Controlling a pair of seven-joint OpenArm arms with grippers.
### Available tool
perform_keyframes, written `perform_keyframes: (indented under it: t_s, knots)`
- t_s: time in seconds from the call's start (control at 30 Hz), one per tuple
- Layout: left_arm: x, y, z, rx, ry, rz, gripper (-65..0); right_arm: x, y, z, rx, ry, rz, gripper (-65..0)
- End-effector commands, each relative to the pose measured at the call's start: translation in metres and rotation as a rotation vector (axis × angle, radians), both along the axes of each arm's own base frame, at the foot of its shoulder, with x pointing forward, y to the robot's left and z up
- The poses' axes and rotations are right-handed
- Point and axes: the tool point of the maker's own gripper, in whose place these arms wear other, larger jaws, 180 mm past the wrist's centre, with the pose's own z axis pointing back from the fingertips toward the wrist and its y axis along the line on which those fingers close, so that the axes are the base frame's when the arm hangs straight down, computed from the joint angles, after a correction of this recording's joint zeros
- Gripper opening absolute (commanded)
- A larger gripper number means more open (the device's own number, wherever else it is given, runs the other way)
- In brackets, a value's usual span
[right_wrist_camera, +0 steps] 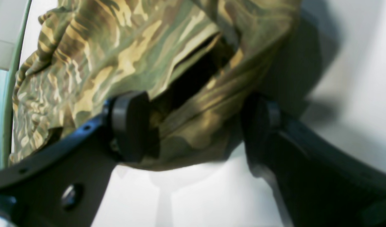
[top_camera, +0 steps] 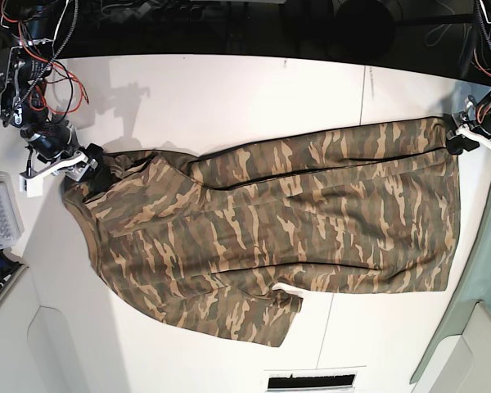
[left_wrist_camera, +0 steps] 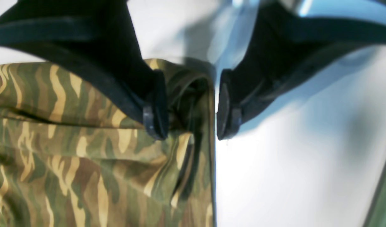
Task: Layout the t-shirt on the table in an organized manner, then fold the t-shirt properly
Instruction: 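Stretch the held edge taut between both grippers and lay it down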
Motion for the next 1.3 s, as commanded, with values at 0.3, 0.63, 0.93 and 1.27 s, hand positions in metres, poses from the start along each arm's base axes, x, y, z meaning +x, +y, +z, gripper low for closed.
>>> perform_keyframes:
  t_s: [0.3,0.63,0.93,1.27]
  knots:
    - [0.010,-0.021,0.006,-0.024,-0.011,-0.132,-36.4,0.013,-0.005,0.015,-0.002,-0.055,-0.003,-20.5]
    - [0.005,-0.029,-0.008,0.059,0.052,-0.216,-65.0,0.019,-0.006,0.020,-0.002,-0.072,-0.006,-63.4]
    - [-0.002,0.002,0.007,0.141,0.100,-0.273,-65.0,-0.002,-0.029,0.037,-0.002,-0.052,-0.015,-65.0]
    - [-0.028,-0.003,0.011,0.163,0.135,-0.424,-65.0,-0.074,-0.048,0.041,-0.065,-0.014,-0.033,-65.0]
